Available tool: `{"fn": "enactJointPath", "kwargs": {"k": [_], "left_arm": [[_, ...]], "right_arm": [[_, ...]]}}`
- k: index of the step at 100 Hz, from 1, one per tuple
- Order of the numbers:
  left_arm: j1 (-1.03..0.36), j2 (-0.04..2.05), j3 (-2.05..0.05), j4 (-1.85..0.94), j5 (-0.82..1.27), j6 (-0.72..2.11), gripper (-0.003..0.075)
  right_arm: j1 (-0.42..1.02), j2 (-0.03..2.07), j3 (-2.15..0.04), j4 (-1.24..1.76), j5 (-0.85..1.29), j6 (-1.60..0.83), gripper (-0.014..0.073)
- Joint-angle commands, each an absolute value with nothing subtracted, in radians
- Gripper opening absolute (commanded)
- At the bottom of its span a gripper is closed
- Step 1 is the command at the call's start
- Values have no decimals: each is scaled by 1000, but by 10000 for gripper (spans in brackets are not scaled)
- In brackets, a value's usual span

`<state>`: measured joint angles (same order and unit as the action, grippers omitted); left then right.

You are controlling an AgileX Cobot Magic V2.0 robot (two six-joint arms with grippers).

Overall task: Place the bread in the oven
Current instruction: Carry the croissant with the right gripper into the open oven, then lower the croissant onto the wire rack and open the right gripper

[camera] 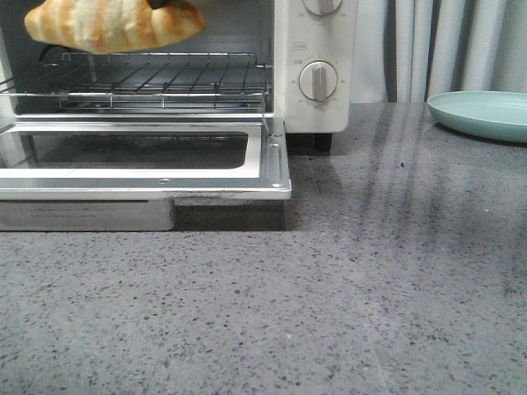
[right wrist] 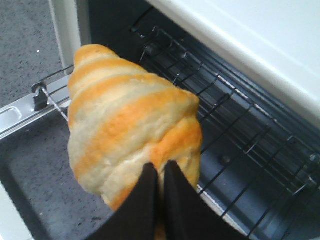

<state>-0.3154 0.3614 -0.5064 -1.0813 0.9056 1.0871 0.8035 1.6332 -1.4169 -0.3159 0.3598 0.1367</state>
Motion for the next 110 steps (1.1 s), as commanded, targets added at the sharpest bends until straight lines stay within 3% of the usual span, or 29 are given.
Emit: {"fn": "enactJointPath", "kwargs": {"k": [1, 58, 98, 110], "left_arm": [[-312, 367, -539, -1150, 894, 1077, -22], [-312, 367, -539, -1184, 910, 1077, -22], [-312, 367, -539, -1206, 915, 1077, -22], [-312, 367, -539, -1206, 921, 1077, -22]], "right_arm": [[784, 1595, -1444, -337, 254, 130, -69], [745, 1665, -1444, -336, 47, 130, -69], [717, 1700, -1444, -320, 40, 130, -67], [717, 1707, -1444, -320, 39, 130, 6]]}}
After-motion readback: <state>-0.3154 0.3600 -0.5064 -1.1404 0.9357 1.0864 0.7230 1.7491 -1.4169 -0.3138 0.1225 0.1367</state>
